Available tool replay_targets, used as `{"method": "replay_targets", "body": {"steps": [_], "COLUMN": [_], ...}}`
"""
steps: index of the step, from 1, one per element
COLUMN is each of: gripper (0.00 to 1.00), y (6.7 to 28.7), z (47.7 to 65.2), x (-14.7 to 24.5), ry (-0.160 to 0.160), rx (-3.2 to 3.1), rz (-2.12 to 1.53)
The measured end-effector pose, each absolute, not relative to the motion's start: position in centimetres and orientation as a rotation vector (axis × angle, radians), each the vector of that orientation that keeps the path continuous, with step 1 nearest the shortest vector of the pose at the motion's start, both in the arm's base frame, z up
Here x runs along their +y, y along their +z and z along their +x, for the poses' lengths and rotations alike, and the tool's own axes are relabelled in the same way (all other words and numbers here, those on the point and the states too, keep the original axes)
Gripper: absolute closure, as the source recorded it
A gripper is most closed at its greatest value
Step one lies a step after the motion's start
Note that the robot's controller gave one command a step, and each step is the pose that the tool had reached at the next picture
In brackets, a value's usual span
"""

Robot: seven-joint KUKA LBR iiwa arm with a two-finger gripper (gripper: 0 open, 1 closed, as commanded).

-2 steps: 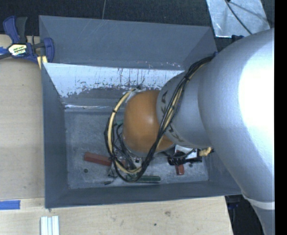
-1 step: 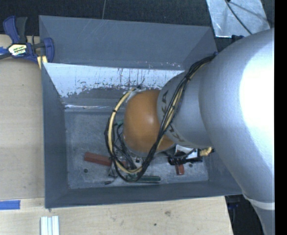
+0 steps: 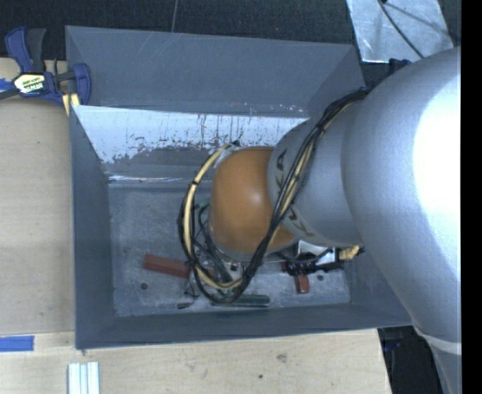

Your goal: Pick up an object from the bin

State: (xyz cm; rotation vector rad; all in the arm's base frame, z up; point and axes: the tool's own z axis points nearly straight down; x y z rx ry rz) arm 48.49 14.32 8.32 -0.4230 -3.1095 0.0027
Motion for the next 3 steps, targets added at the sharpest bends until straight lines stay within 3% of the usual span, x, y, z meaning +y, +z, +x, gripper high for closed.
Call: {"method": "replay_targets", "body": {"steps": [3], "gripper": [1.00], "y": [14.6], "z": [48.5], "x": [14.3], "ry": [0.002], "rx": [-3.111], "rz": [-0.422]}}
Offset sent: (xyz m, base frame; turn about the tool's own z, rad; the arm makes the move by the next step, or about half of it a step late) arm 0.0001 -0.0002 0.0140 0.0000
